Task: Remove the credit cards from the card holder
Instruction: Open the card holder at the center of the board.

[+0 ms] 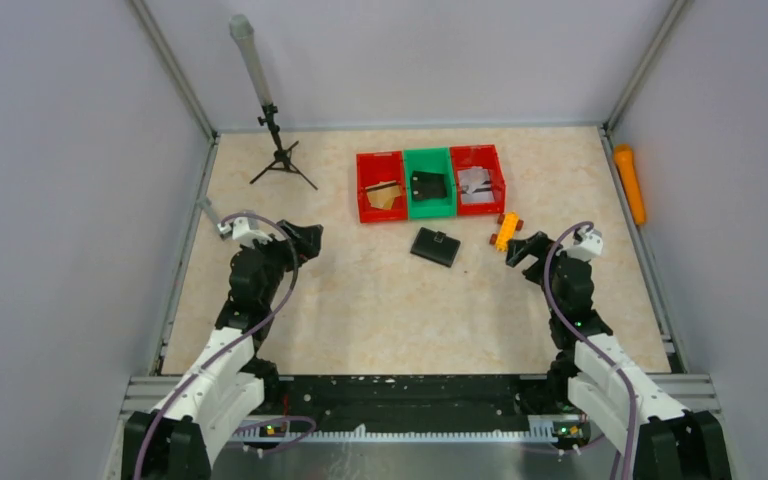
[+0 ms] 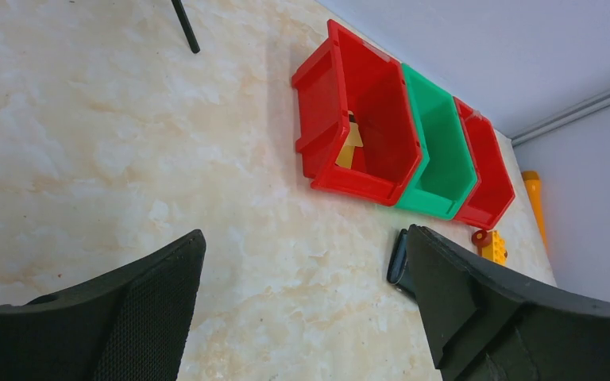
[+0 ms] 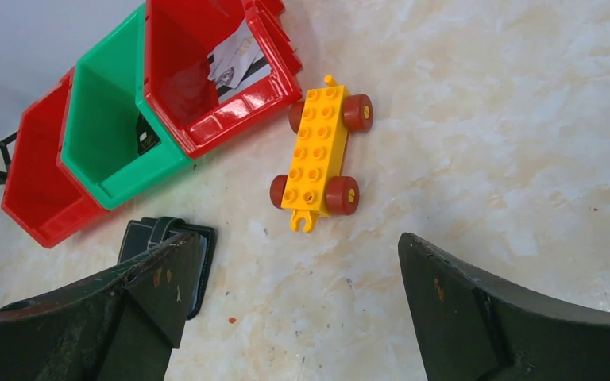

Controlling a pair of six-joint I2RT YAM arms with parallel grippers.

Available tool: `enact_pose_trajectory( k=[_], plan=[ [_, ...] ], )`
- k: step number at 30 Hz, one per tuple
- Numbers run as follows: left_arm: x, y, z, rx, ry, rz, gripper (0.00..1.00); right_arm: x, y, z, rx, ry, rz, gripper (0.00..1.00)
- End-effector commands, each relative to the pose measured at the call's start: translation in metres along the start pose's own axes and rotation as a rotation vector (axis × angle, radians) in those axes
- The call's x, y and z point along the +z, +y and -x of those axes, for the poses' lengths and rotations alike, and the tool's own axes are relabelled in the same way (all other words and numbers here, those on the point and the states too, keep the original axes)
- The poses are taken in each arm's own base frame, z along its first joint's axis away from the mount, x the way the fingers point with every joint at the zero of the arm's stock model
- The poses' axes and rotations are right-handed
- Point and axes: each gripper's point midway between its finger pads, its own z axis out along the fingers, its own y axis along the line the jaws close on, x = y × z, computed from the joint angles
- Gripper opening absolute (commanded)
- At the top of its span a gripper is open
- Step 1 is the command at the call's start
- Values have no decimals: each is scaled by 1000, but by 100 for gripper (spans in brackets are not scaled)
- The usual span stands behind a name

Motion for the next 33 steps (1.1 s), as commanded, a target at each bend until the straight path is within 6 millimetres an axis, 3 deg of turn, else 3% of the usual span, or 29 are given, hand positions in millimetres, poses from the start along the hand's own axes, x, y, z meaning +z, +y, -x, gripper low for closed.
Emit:
enact_pose_trajectory(
  k=[1, 6, 12, 19, 21, 27, 33],
  plan=[
    [-2, -14, 11, -8, -45, -65, 99, 1, 14, 21, -3, -62, 45, 98],
    [-1, -27, 1, 48, 11, -149, 99, 2, 22, 20, -12, -51, 83, 98],
    [9, -40, -18, 63, 114, -226, 99, 8, 47, 7, -40, 33, 216, 94],
    [18, -61, -49, 87, 251, -308, 99, 23, 86, -33, -58, 251, 404, 83],
    [21, -68, -60, 96, 296, -327, 99, 31, 88, -48, -63, 320, 401, 79],
    [28, -78, -85, 84, 365, -339, 99, 49, 102, -70, -66, 395, 388, 75],
    [45, -86, -89, -13, 389, -232, 95, 72, 107, -95, -59, 487, 320, 61]
  ],
)
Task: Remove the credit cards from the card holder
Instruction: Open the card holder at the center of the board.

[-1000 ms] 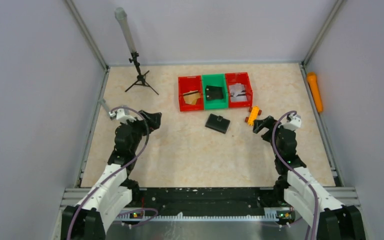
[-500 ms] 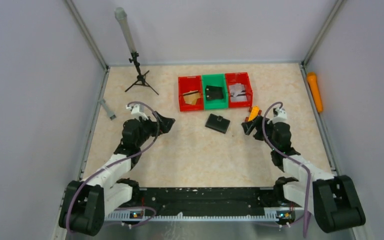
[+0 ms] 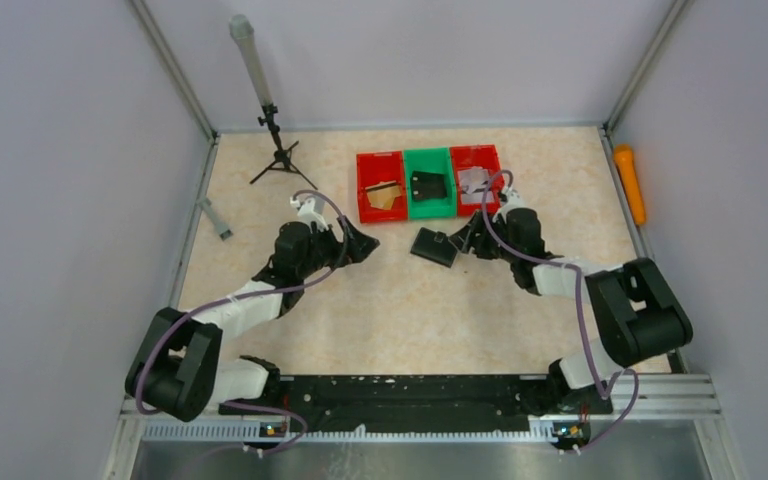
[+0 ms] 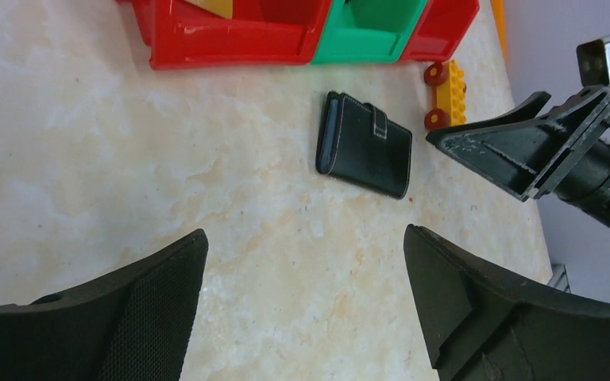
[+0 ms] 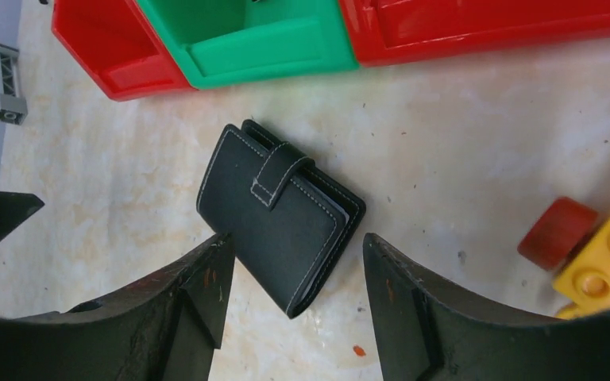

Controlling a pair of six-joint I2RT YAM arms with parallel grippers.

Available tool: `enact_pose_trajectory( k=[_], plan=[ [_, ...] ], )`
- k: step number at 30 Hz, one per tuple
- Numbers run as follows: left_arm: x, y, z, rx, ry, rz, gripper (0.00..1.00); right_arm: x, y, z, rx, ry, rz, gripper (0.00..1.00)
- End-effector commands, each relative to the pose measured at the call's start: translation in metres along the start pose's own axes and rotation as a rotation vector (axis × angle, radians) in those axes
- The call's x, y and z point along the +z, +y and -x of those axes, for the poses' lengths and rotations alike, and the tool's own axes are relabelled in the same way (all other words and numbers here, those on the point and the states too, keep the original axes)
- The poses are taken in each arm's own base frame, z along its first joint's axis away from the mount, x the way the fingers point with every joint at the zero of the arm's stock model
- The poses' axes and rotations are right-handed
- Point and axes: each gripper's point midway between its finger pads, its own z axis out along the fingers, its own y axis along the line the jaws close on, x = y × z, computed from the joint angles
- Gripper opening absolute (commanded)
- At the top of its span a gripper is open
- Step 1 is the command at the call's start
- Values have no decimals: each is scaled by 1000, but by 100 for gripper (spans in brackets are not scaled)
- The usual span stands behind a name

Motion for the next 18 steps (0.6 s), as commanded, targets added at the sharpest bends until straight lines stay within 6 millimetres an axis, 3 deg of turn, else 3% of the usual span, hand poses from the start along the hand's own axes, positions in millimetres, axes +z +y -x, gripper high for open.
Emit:
enact_pose_trajectory(
  k=[1, 7, 18],
  plan=[
    [15, -26, 32, -29, -79, -12, 95, 18, 4, 3, 10, 10, -6, 60],
    [25, -22, 15, 23, -46, -19, 96, 26, 7, -13, 4, 51, 30, 51],
    [32, -29, 7, 46, 34, -41, 96, 36, 22, -16, -67, 79, 59, 11]
  ],
)
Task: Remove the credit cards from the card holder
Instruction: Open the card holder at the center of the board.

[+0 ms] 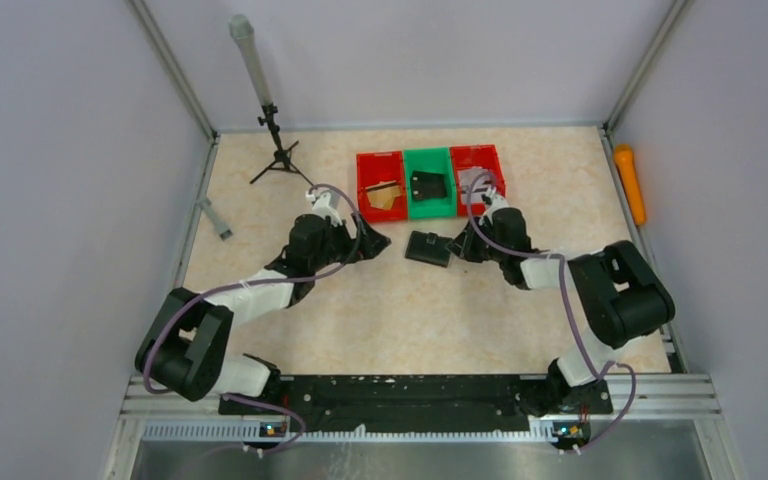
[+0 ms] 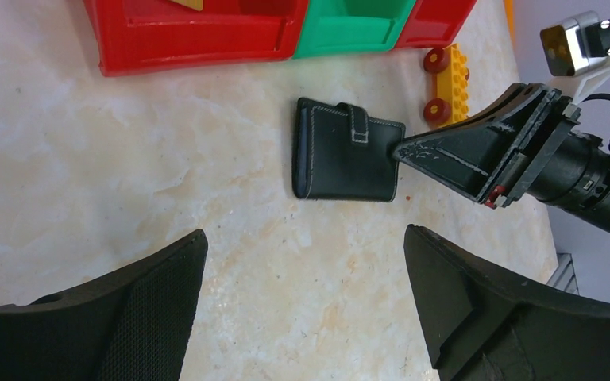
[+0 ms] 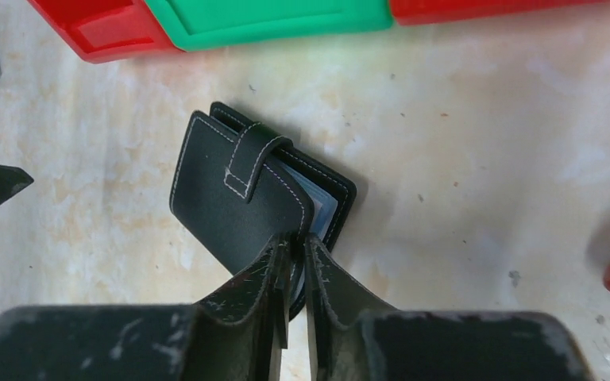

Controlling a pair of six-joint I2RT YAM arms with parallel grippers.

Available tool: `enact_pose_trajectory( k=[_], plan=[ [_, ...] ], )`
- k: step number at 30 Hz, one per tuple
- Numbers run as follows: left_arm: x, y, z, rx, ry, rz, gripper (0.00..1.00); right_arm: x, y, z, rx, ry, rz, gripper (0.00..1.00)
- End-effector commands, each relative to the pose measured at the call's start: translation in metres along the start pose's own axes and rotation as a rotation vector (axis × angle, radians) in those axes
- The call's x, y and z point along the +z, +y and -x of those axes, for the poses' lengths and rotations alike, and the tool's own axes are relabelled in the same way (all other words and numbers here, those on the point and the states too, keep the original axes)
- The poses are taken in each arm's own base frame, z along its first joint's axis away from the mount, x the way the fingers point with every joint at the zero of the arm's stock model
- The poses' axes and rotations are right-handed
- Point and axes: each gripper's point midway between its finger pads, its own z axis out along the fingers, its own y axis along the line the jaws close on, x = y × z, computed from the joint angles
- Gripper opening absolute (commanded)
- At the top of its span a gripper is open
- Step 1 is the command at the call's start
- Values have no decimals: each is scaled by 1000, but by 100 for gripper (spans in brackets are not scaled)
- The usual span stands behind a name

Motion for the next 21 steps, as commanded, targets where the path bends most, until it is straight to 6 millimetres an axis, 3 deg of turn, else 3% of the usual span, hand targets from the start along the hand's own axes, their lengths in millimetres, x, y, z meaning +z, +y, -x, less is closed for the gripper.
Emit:
enact_pose_trajectory(
  k=[1, 2, 6, 13, 21],
  plan=[
    [8, -17, 16, 46, -14, -52, 96, 10, 19, 14, -68, -26, 45, 4],
    [10, -15, 14, 44, -2, -49, 96, 10, 19, 13, -73, -27, 47, 0],
    [18, -16, 7, 30, 54, -57, 96, 3, 29, 17, -125, -56, 64, 0],
    [25, -15, 2, 22, 99, -52, 96, -9, 67, 19, -325, -123, 87, 0],
    [31, -4, -6, -15, 140, 0, 95, -22, 87, 22, -425, -184, 110, 0]
  ],
)
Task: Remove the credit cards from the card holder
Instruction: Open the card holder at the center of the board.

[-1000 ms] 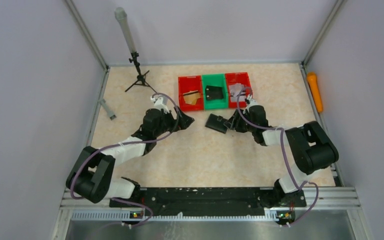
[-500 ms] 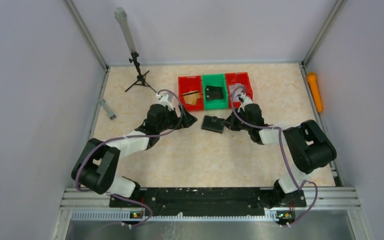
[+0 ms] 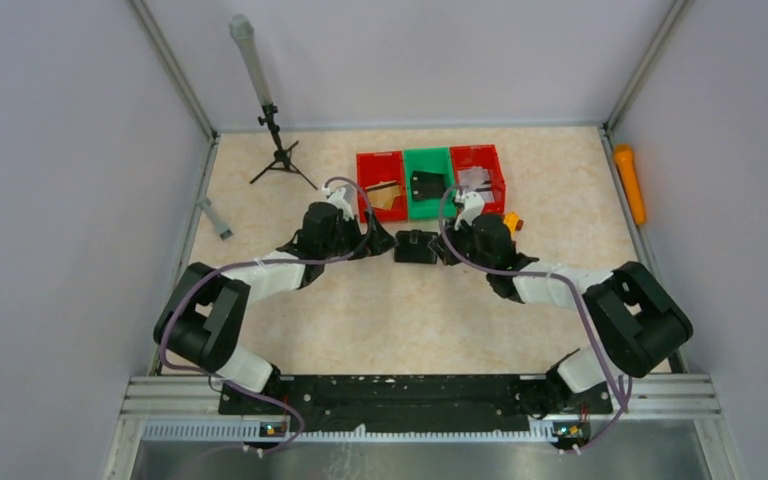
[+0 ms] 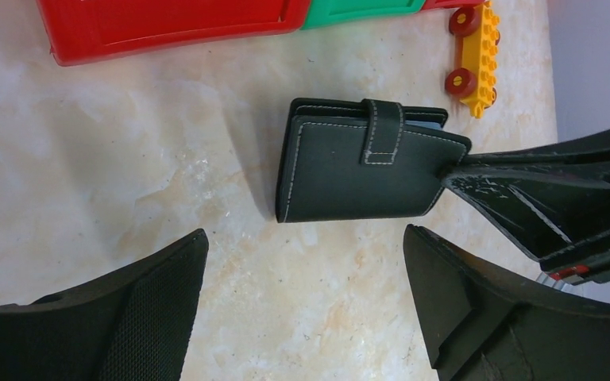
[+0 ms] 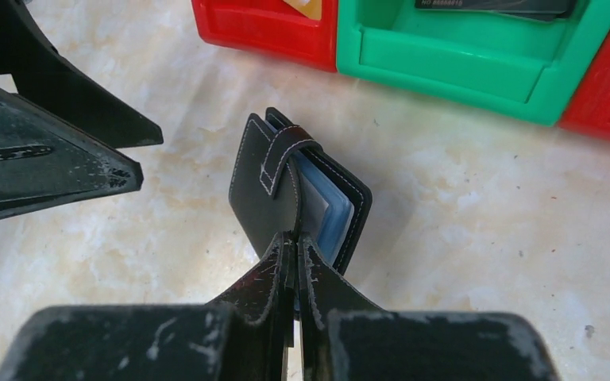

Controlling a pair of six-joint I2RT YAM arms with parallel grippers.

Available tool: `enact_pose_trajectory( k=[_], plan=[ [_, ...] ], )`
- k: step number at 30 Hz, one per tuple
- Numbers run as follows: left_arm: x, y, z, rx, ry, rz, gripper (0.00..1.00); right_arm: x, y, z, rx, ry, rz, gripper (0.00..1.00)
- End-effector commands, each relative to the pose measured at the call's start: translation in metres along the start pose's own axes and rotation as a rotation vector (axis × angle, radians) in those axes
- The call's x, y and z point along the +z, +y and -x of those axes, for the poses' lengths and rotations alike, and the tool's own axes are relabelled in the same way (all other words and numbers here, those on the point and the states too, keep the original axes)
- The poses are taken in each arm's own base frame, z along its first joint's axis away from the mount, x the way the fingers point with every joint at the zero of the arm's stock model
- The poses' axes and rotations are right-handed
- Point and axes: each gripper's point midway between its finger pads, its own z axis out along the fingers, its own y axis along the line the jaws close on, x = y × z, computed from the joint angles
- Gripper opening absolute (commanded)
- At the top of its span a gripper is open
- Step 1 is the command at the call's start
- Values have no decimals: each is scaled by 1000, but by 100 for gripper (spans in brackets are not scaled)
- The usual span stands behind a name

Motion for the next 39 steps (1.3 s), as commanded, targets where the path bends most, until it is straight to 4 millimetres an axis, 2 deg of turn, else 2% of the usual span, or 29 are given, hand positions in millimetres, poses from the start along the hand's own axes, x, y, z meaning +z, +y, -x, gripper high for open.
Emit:
enact_pose_trajectory(
  k=[1, 7, 13, 20, 28, 31, 34, 37, 39],
  plan=[
    [6, -5, 6, -8, 3, -12, 94, -8, 9, 22, -98, -94, 3, 0],
    [5, -15, 7, -55, 9, -64, 98, -9, 18, 19, -148, -96, 42, 0],
    [0, -18, 10, -104, -1, -68, 99, -15, 41, 17, -267, -122, 75, 0],
    [7, -16, 0, -140, 52, -75, 99, -18, 62, 12, -399, -142, 66, 0],
    [7, -20, -2, -126, 84, -91, 97, -19, 65, 12, -430, -153, 49, 0],
    [3, -23, 0, -130, 90, -93, 97, -18, 59, 11, -430, -144, 18, 0],
    [-1, -25, 3, -120, 79, -93, 88, -19, 61, 12, -460, -155, 15, 0],
    [-2, -22, 5, -113, 69, -81, 72, -20, 63, 12, -472, -162, 15, 0],
    [-1, -21, 5, -116, 74, -83, 68, -21, 65, 12, -472, -167, 18, 0]
  ],
)
